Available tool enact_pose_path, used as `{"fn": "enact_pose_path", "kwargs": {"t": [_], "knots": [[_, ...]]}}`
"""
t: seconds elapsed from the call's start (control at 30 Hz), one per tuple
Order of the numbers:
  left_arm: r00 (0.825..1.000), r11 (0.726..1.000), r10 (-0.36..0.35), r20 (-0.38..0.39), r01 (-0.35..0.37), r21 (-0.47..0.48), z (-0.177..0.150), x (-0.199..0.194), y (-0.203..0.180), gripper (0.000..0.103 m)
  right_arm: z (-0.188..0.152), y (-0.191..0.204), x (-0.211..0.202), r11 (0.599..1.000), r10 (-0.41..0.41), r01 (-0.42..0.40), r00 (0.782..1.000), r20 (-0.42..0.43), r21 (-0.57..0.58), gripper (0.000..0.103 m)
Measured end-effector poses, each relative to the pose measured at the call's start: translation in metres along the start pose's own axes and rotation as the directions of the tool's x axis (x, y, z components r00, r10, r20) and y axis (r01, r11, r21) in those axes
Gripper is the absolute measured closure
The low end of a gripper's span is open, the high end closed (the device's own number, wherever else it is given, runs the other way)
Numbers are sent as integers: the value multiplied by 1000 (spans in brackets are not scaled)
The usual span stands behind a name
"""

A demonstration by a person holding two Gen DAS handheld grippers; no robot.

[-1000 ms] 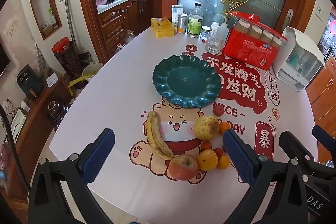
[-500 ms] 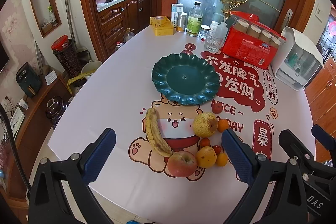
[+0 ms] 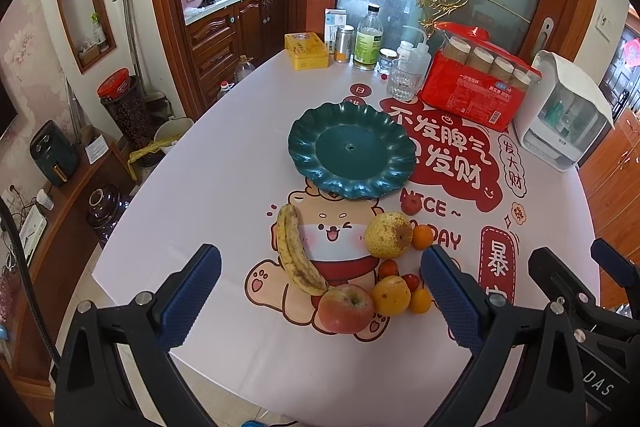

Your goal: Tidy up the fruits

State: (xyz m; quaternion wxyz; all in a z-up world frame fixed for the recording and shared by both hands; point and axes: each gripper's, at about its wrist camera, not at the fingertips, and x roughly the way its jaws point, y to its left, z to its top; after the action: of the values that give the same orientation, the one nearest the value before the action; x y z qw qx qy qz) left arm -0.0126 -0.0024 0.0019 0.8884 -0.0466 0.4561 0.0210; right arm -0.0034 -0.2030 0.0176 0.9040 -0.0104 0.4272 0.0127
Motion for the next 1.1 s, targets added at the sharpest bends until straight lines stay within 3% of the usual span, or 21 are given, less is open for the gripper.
{"fn": "enact_pose_path", "kwargs": {"t": [1.1], "knots": [[1000,1000,-3,0,3,2,-11,-11,5,3,-8,2,-8,1000,12,-12,1000,0,7,3]]}}
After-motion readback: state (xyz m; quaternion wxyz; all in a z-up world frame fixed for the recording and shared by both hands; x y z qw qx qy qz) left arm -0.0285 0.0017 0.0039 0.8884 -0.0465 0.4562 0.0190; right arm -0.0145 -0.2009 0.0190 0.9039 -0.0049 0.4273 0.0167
